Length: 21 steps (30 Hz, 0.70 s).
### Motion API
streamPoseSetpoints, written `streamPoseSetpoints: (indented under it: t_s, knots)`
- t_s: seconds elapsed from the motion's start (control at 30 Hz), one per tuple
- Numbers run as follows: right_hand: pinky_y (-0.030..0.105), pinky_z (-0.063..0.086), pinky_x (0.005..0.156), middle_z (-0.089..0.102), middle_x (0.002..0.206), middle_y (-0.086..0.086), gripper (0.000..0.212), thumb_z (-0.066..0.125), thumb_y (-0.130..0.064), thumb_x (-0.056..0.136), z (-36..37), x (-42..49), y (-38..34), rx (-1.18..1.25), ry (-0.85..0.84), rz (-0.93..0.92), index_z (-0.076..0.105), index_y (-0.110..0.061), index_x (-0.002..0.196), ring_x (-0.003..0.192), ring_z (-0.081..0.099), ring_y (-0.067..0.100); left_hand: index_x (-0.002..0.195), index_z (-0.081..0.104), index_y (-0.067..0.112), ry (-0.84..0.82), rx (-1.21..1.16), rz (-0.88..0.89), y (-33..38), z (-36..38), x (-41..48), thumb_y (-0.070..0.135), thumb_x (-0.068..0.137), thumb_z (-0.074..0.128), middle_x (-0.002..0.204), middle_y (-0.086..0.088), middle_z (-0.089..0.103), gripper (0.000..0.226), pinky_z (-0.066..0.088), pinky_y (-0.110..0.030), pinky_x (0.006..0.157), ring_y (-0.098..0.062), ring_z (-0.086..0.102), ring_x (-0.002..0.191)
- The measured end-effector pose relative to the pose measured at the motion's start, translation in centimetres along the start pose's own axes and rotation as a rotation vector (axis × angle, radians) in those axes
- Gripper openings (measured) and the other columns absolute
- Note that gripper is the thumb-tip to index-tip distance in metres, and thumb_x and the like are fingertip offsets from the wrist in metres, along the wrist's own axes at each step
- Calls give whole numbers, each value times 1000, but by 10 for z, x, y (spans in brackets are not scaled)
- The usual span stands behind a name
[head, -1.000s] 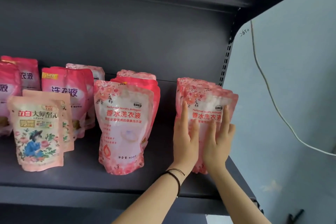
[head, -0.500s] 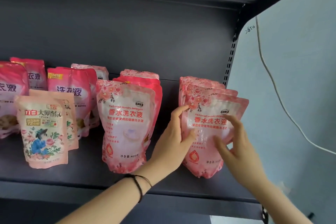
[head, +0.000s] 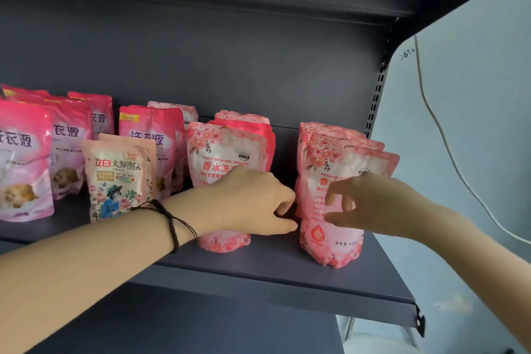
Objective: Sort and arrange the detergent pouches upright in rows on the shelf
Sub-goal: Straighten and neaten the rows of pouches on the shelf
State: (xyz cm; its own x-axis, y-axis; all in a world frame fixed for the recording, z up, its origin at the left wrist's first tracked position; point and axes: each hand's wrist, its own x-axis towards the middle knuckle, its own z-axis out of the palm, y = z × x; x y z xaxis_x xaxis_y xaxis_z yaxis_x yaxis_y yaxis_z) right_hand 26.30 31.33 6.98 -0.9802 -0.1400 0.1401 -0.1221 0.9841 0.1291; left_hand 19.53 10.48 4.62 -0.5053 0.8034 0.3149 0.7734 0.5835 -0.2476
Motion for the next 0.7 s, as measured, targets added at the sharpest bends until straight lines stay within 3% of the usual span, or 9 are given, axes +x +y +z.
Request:
streamPoseSetpoints:
  t_s: [0.07,0.2,0.3,0.37,0.5,0.63,0.7]
  knots:
    - [26,52,76,58,88,-22,29,52,-61,84,-11,9,-14,4,7,-66,60,-41,104,78,54,2,87,59,30,14,30,-49,-17,-18,-15,65,82,46,79,15,61,37,32,-24,56,-8,53,73]
    - [10,38,58,58,70,-27,20,57,-54,84,-52,39,-41,52,64,-151,66,-38,92,65,56,-8,83,58,37,17,40,-168,-65,-68,-30,73,73,43,77,21,60,40,38,-26,60,1,54,73]
    - [15,51,59,68,68,-20,14,61,-46,85,-87,69,-59,158,65,-171,69,-34,88,55,62,-7,80,58,40,-16,-1,-215,-106,-99,-26,75,76,45,75,24,58,37,36,-25,61,10,50,73]
    - [21,57,60,71,71,-13,13,62,-41,86,-105,91,-66,225,74,-155,70,-30,87,56,67,0,78,59,39,3,3,-247,-136,-110,-17,75,77,45,72,24,61,39,34,-23,59,9,51,72]
    - [17,56,52,72,76,-7,13,61,-36,87,-121,145,-74,230,149,-85,70,-27,87,56,68,3,78,59,36,21,34,-250,-191,-104,8,70,80,48,72,22,60,36,35,-27,60,6,52,74]
    - [16,52,51,71,82,-7,11,63,-33,87,-104,197,-64,236,112,2,70,-25,90,64,68,2,89,66,34,-34,-183,-176,-228,-74,33,57,83,59,84,22,61,25,47,-32,77,-1,57,84]
    - [19,52,57,71,88,-5,9,66,-31,87,-92,217,-54,242,57,45,70,-24,90,73,67,5,94,68,31,-30,-311,-143,-238,-54,45,51,84,63,88,20,64,23,47,-25,81,-2,59,88]
